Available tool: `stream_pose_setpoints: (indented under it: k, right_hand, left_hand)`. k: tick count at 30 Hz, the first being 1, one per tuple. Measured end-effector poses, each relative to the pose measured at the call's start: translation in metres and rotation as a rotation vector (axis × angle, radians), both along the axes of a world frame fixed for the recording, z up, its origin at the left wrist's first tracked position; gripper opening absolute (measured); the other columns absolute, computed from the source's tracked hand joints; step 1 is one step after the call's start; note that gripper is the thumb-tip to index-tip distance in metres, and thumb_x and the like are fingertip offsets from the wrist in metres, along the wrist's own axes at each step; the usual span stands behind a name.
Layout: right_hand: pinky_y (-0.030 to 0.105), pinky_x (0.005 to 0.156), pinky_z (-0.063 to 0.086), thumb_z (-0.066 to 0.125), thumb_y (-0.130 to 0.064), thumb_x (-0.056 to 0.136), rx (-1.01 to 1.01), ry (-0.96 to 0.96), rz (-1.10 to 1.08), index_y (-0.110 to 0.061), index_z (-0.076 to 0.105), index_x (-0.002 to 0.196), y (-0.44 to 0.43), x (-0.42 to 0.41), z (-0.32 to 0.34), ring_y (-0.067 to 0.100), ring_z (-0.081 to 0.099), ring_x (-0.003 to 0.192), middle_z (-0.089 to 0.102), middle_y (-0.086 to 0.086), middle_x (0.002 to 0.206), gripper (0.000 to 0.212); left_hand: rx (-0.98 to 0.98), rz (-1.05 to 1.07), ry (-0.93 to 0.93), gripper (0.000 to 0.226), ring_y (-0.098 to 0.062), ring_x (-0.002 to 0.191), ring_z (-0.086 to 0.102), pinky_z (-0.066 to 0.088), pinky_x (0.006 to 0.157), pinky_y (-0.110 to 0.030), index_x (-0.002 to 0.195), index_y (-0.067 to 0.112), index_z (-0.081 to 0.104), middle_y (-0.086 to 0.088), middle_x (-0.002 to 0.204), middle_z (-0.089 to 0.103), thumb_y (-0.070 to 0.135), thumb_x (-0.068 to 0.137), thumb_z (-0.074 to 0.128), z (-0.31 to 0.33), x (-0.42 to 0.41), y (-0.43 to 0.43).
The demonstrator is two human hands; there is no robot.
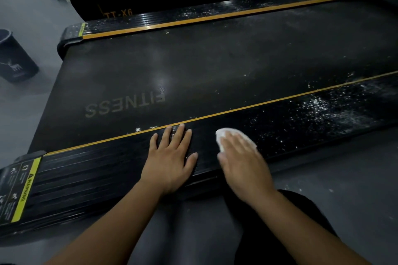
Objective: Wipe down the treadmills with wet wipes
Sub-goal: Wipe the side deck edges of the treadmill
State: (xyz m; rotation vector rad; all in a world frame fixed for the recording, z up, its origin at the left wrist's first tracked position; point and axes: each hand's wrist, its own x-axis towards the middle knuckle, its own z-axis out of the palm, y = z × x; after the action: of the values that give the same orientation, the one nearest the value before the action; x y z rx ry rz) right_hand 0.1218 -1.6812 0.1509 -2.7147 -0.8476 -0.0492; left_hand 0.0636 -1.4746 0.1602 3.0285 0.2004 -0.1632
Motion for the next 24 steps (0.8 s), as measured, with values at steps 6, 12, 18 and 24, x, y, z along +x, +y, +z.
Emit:
stream_pose_setpoints:
  k: [6,12,18,24]
  right_hand:
    - [0.045,0.113,0.039,0.035,-0.044,0.096,0.000,-0.055,-0.019,-0.014,0.056,0.139,0.029,-0.016,0.001,0.030,0.048,0.138,0.055,0.009,0.146,0.056]
    - [0.044,0.114,0.037,0.030,-0.043,0.097,0.007,-0.072,-0.107,-0.013,0.054,0.139,-0.016,-0.007,0.000,0.029,0.045,0.140,0.052,0.008,0.148,0.057]
    - [0.046,0.111,0.043,0.033,-0.039,0.097,-0.011,-0.063,0.033,-0.013,0.057,0.138,0.020,-0.029,-0.002,0.030,0.049,0.137,0.056,0.008,0.144,0.054]
    - [0.042,0.114,0.037,0.024,-0.034,0.098,-0.012,-0.096,-0.171,-0.015,0.056,0.138,-0.018,0.028,0.005,0.026,0.047,0.136,0.055,0.004,0.143,0.054]
  left_hand:
    - [-0.005,0.004,-0.005,0.084,-0.022,0.156,-0.010,-0.003,0.125,-0.051,0.162,0.035,0.005,0.007,0.170,-0.005,0.067,0.085,-0.006,0.001,0.000,-0.001]
    - [-0.039,-0.009,-0.034,0.081,-0.022,0.156,-0.007,-0.003,0.125,-0.049,0.161,0.037,0.011,0.006,0.170,-0.001,0.067,0.087,-0.004,0.000,-0.005,-0.003]
    - [-0.073,-0.052,-0.005,0.083,-0.015,0.156,-0.009,-0.005,0.124,-0.047,0.161,0.038,0.007,0.010,0.170,-0.005,0.060,0.083,-0.009,0.005,0.000,-0.016]
    - [-0.101,-0.159,-0.021,0.086,-0.012,0.156,-0.007,-0.006,0.124,-0.042,0.162,0.032,0.011,0.011,0.169,-0.002,0.059,0.082,-0.008,0.007,0.018,-0.030]
